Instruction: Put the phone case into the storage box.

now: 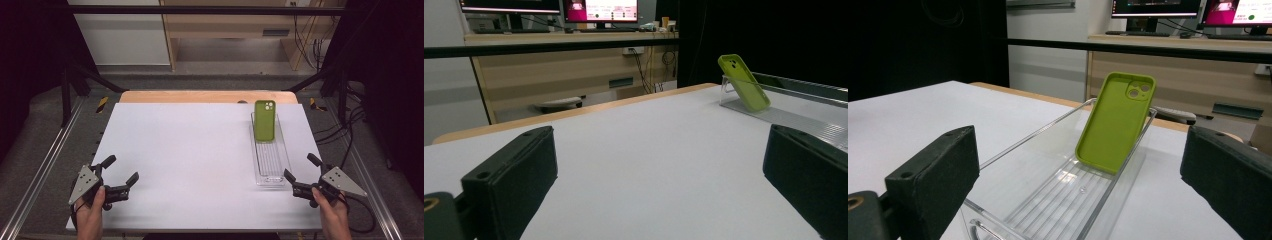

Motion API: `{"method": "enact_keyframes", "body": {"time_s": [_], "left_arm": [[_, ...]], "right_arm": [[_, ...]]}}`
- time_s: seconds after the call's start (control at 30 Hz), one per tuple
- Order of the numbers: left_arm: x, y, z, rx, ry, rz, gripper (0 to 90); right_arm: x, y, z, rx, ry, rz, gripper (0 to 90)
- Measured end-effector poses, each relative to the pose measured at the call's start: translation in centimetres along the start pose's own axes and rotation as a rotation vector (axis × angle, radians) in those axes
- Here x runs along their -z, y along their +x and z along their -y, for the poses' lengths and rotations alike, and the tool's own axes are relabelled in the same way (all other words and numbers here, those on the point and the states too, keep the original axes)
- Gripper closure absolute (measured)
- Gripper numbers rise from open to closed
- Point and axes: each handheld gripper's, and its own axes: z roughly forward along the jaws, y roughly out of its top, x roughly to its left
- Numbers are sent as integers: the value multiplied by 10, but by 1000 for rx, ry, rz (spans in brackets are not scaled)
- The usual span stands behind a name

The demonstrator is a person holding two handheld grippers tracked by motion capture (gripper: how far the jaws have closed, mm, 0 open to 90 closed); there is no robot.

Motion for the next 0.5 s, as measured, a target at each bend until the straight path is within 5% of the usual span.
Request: {"method": "enact_keyframes", "body": {"time_s": [0.5], "left_arm": [[0, 0, 0, -6, 2, 4, 6]], "right_arm": [[-5, 8, 6, -5, 11, -30, 26]]}}
